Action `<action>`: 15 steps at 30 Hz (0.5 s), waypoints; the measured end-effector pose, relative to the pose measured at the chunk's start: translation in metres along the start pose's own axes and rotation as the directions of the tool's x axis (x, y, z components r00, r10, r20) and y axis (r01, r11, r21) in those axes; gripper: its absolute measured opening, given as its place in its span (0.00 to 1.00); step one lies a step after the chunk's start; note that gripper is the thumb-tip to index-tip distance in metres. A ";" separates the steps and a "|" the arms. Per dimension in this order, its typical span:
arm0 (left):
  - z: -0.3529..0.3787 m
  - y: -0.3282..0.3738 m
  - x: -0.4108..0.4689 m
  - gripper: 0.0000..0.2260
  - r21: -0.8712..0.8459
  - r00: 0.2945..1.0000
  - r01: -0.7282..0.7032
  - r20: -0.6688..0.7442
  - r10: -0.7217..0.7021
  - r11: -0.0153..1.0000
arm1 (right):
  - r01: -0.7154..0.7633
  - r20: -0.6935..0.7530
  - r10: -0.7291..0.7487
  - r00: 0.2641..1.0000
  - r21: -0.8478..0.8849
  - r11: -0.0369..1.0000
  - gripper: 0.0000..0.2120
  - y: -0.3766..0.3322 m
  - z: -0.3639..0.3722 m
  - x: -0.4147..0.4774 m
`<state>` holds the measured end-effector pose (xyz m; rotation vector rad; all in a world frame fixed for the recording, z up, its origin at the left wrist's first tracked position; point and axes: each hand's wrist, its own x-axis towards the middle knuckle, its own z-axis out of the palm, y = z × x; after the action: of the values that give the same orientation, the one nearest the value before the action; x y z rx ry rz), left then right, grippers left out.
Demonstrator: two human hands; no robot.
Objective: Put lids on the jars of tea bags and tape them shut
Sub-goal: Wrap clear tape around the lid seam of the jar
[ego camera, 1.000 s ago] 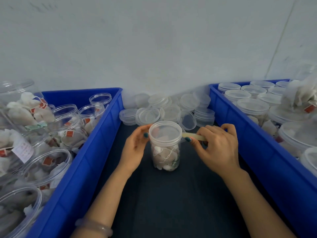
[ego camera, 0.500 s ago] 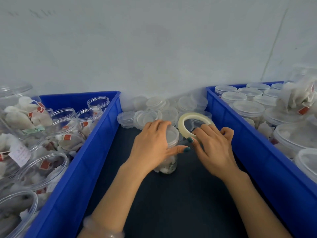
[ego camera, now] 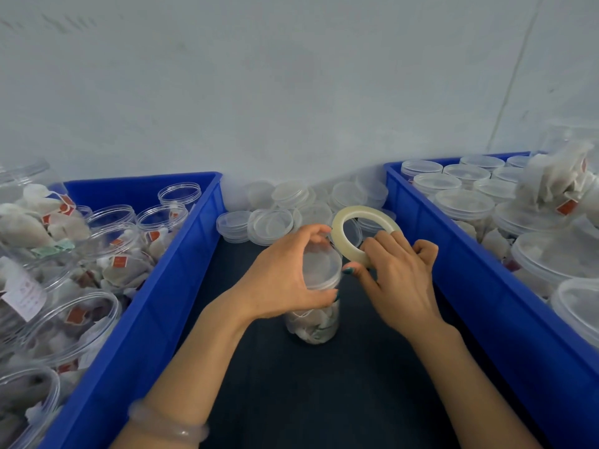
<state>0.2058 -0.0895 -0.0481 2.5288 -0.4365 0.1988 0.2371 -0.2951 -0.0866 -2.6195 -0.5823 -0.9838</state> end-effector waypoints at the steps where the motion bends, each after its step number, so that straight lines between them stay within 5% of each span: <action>1: 0.000 0.001 0.001 0.41 -0.022 1.000 0.008 0.002 -0.007 1.000 | 0.009 0.001 -0.009 1.000 0.000 1.000 0.15 -0.002 0.000 0.000; 8: 0.008 0.010 0.006 0.37 -0.030 0.997 0.035 -0.061 -0.037 0.999 | 0.053 0.135 -0.068 0.988 0.115 0.992 0.22 0.007 -0.002 0.001; 15: -0.007 0.003 0.002 0.42 -0.068 0.997 0.022 0.072 -0.017 0.997 | 0.085 0.094 -0.106 0.990 0.204 0.975 0.31 0.023 -0.003 0.002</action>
<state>0.2066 -0.0885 -0.0408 2.4777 -0.4394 0.0851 0.2478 -0.3161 -0.0859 -2.4948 -0.7955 -0.7739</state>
